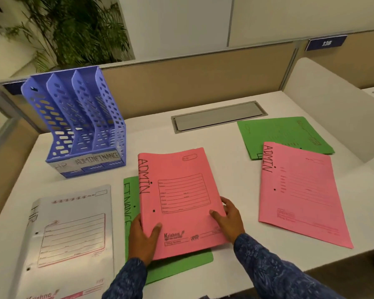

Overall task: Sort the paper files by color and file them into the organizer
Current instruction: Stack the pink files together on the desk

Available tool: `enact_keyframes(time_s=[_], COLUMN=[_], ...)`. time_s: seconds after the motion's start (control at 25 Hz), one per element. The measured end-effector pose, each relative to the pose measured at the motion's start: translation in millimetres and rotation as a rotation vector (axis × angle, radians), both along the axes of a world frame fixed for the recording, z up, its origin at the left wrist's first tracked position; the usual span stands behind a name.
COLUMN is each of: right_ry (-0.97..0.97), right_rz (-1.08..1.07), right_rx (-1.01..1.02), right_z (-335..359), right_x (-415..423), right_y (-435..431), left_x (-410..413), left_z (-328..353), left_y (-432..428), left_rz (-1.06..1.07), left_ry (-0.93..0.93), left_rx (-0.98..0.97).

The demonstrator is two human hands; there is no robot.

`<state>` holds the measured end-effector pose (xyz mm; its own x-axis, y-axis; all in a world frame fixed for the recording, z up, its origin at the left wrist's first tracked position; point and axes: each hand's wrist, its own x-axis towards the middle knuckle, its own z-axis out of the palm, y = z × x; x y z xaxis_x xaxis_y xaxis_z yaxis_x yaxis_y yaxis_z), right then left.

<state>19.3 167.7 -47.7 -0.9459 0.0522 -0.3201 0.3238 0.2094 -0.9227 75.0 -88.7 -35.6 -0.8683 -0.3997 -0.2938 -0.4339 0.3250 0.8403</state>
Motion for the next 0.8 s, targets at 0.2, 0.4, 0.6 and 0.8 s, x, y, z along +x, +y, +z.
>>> enact_keyframes(time_s=[0.2,0.4,0.6,0.8], right_ry=[-0.022,0.054,0.093,0.140], right_rz=[0.026,0.135,0.244,0.257], right_rx=[0.099,0.280,0.541,0.540], right_z=[-7,-9,-17,-18], right_x=[33,49,61,65], right_y=[-31,-45,-50,-42], left_x=[32,56,64,62], left_z=[-11,-21,-29,-26], left_y=[-24,-36,-48,-44], left_rz=[0.003,-0.003,-0.106,-0.116], left_ry=[-0.027,-0.072,-0.096,-0.115], left_rx=[-0.306,-0.375,-0.465,-0.472])
